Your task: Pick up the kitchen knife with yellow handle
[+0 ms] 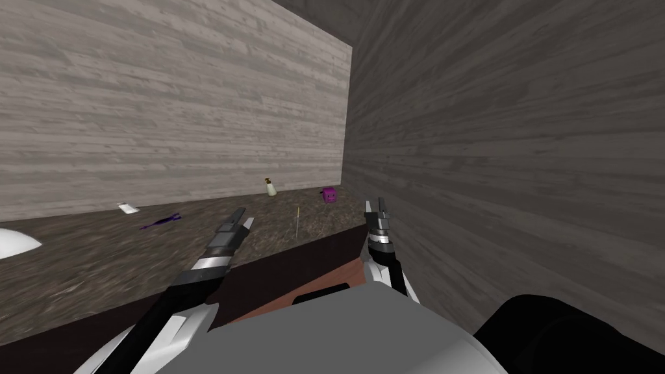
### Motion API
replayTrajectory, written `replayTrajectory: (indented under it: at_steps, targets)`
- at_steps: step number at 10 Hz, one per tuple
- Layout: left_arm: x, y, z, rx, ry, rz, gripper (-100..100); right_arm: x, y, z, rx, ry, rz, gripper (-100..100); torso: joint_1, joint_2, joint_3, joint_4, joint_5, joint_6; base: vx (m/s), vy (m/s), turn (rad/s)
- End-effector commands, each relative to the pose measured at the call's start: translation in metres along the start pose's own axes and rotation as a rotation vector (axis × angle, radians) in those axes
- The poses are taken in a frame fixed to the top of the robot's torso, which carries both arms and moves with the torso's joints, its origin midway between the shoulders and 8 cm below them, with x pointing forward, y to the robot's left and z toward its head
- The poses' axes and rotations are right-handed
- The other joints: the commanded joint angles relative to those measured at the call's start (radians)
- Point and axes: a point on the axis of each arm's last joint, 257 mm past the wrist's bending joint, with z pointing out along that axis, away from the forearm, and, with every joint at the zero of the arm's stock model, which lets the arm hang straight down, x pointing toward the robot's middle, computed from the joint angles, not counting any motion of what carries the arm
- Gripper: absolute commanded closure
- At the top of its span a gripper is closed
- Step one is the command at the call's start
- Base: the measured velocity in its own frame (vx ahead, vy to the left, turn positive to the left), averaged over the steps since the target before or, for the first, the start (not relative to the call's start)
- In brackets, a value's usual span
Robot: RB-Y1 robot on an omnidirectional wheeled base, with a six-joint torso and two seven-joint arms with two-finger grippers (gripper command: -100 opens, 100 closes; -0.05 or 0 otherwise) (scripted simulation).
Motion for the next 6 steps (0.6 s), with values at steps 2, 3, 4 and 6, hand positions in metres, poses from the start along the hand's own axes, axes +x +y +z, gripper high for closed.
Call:
replayTrajectory:
  at_steps: [2, 3, 4, 6]
  targets:
    - [-0.007, 0.021, 0.000, -0.077, 0.031, 0.018, -100, 0.000, 0.000, 0.000, 0.000, 0.000, 0.000, 0, 0.000, 0.000, 0.000, 0.000, 0.000, 0.000, -0.021, -0.018, -0.084]
    - [-0.006, 0.022, 0.001, -0.086, 0.042, 0.028, -100, 0.000, 0.000, 0.000, 0.000, 0.000, 0.000, 0, 0.000, 0.000, 0.000, 0.000, 0.000, 0.000, -0.023, -0.014, -0.066]
    - [-0.011, 0.032, 0.001, -0.122, 0.055, 0.031, -100, 0.000, 0.000, 0.000, 0.000, 0.000, 0.000, 0, 0.000, 0.000, 0.000, 0.000, 0.000, 0.000, -0.027, -0.024, -0.122]
    - [-0.015, 0.045, 0.002, -0.176, 0.082, 0.045, -100, 0.000, 0.000, 0.000, 0.000, 0.000, 0.000, 0, 0.000, 0.000, 0.000, 0.000, 0.000, 0.000, -0.022, -0.018, -0.123]
